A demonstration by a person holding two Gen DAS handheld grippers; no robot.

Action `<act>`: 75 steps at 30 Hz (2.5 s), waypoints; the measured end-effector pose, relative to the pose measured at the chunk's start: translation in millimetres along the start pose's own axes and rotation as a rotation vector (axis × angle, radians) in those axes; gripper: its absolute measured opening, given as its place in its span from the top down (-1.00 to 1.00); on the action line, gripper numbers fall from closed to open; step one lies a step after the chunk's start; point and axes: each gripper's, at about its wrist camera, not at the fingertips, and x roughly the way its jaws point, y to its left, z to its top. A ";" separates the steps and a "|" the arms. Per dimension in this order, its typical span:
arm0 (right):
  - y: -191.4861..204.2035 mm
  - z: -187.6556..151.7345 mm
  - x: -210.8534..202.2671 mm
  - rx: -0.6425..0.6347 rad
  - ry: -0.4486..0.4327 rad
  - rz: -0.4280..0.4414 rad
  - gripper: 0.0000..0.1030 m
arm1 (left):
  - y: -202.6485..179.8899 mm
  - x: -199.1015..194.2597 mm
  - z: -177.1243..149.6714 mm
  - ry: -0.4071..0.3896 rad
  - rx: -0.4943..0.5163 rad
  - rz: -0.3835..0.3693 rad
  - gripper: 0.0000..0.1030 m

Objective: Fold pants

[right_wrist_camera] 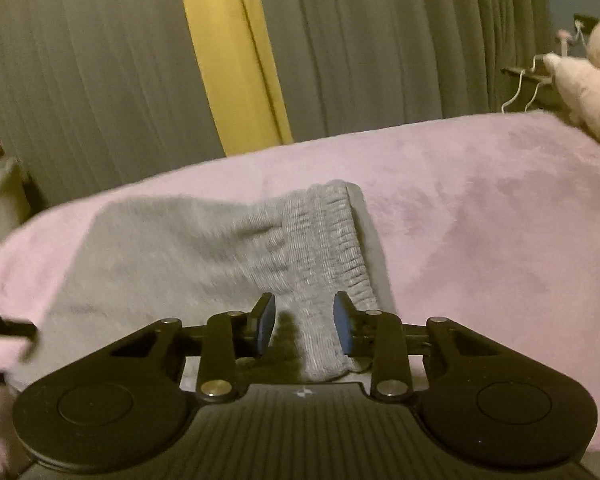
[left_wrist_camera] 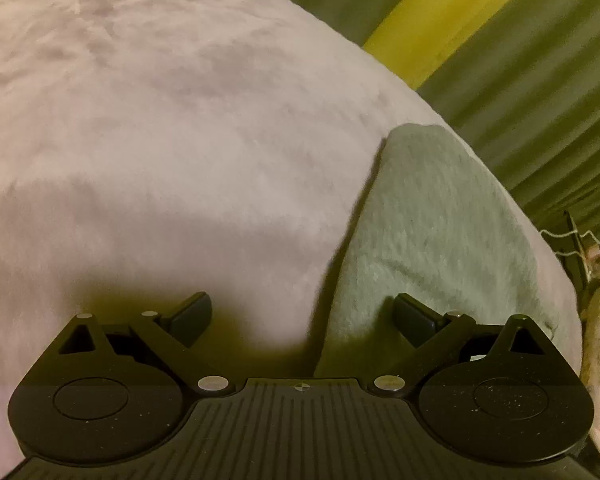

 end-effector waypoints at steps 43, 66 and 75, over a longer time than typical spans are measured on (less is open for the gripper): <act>-46.2 -17.1 28.3 0.202 0.247 0.070 -0.95 | -72.2 27.7 -36.4 0.195 0.423 0.035 -0.98; -68.2 3.1 73.7 0.259 0.372 0.291 -0.96 | -53.5 64.7 24.8 0.169 0.360 -0.323 -0.98; -104.0 14.4 99.7 0.387 0.432 0.479 -0.96 | -57.5 89.5 30.1 0.219 0.378 -0.378 -1.00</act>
